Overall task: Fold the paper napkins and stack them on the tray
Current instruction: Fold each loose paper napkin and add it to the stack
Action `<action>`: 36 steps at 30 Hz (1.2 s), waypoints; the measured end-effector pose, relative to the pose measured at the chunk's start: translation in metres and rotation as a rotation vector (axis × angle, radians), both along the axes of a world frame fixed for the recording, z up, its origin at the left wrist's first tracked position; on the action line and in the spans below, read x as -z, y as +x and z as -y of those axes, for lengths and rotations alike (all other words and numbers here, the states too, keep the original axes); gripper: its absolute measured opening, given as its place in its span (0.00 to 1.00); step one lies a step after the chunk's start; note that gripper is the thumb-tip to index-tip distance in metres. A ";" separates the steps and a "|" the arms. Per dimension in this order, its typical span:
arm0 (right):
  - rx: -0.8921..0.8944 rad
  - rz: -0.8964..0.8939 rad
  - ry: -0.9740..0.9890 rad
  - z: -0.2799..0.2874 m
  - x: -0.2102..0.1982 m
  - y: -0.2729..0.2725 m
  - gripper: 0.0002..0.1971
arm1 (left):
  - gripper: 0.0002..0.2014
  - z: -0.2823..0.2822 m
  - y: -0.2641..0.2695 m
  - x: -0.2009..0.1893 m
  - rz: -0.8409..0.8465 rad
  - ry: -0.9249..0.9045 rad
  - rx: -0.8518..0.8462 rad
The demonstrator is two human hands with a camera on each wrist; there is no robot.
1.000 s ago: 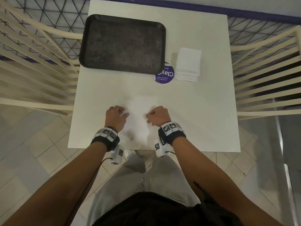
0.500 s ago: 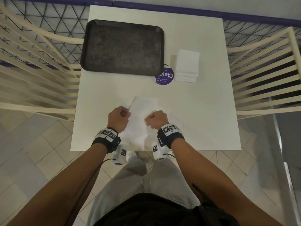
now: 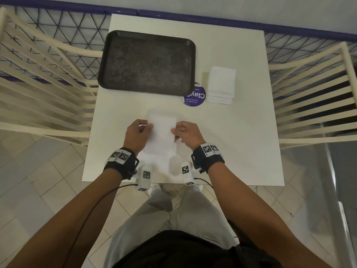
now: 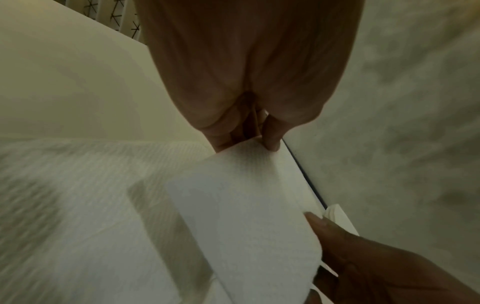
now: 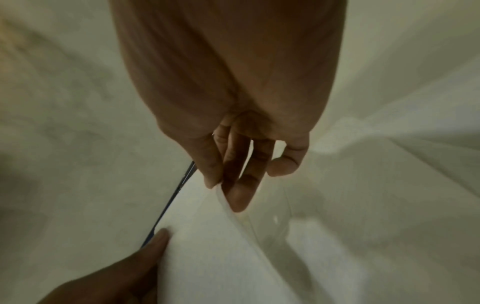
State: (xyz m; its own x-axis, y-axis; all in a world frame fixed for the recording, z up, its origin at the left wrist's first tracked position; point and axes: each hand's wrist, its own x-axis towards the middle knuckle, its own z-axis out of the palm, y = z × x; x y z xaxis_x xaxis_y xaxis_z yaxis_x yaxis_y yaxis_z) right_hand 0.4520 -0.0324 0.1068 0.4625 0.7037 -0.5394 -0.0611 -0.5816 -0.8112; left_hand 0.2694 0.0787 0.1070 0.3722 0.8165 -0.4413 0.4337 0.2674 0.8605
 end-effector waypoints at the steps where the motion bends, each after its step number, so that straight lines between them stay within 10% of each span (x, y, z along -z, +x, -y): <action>1: -0.002 0.011 0.014 -0.001 -0.002 0.003 0.10 | 0.08 -0.002 0.000 -0.001 0.012 -0.019 0.003; 24: 0.157 -0.179 0.081 -0.006 -0.020 0.024 0.11 | 0.19 -0.002 0.011 -0.024 0.226 -0.253 -0.021; 36: 0.024 -0.009 0.135 -0.005 -0.012 0.027 0.13 | 0.06 -0.004 0.009 -0.013 0.130 -0.110 -0.024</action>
State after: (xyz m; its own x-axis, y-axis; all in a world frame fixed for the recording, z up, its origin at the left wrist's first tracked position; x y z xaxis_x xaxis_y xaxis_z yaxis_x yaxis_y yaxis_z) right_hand 0.4786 -0.0277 0.1191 0.4757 0.7587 -0.4450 -0.0818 -0.4656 -0.8812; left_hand 0.2784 0.0827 0.1202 0.4127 0.7753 -0.4781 0.3127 0.3723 0.8738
